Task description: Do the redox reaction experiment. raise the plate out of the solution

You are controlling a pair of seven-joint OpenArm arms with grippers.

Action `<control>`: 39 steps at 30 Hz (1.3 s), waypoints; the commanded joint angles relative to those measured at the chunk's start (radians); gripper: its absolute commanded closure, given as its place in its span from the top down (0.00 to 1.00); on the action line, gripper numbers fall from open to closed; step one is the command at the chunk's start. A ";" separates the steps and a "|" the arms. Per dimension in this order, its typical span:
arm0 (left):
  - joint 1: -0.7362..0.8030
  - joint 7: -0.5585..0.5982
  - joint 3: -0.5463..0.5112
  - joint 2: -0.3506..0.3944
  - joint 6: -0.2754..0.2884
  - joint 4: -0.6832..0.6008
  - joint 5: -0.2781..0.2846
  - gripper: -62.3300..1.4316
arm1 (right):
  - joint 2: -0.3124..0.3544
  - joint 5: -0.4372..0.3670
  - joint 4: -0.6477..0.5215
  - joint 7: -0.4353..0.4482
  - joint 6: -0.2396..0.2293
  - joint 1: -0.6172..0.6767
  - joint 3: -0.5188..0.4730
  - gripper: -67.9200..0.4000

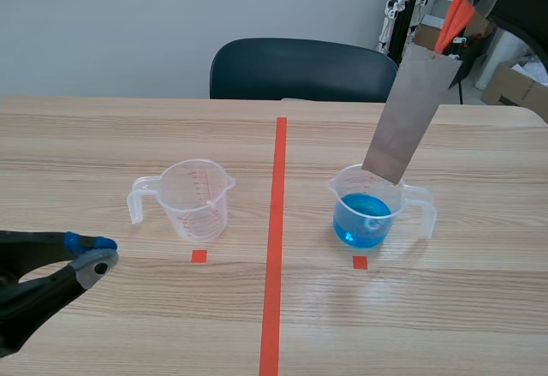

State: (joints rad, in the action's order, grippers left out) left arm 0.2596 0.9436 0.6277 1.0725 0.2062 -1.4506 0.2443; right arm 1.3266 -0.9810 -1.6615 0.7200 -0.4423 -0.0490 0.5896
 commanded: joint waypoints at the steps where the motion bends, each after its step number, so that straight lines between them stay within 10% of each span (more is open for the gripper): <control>1: -0.023 -0.018 -0.003 0.001 0.000 -0.023 0.006 0.09 | 0.029 -0.036 -0.011 0.016 0.000 -0.012 -0.007 0.01; 20: -0.342 -0.509 0.079 -0.240 0.062 -0.106 0.048 0.07 | 0.120 -0.202 -0.056 0.011 0.005 -0.018 -0.007 0.01; 39: -0.520 -0.653 0.137 -0.554 0.052 0.056 -0.096 0.06 | 0.026 -0.224 -0.059 -0.169 0.070 -0.071 -0.008 0.01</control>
State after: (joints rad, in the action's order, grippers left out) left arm -0.2481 0.2756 0.7654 0.5289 0.2600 -1.3880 0.1383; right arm 1.3499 -1.1942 -1.7130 0.5404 -0.3782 -0.1024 0.5896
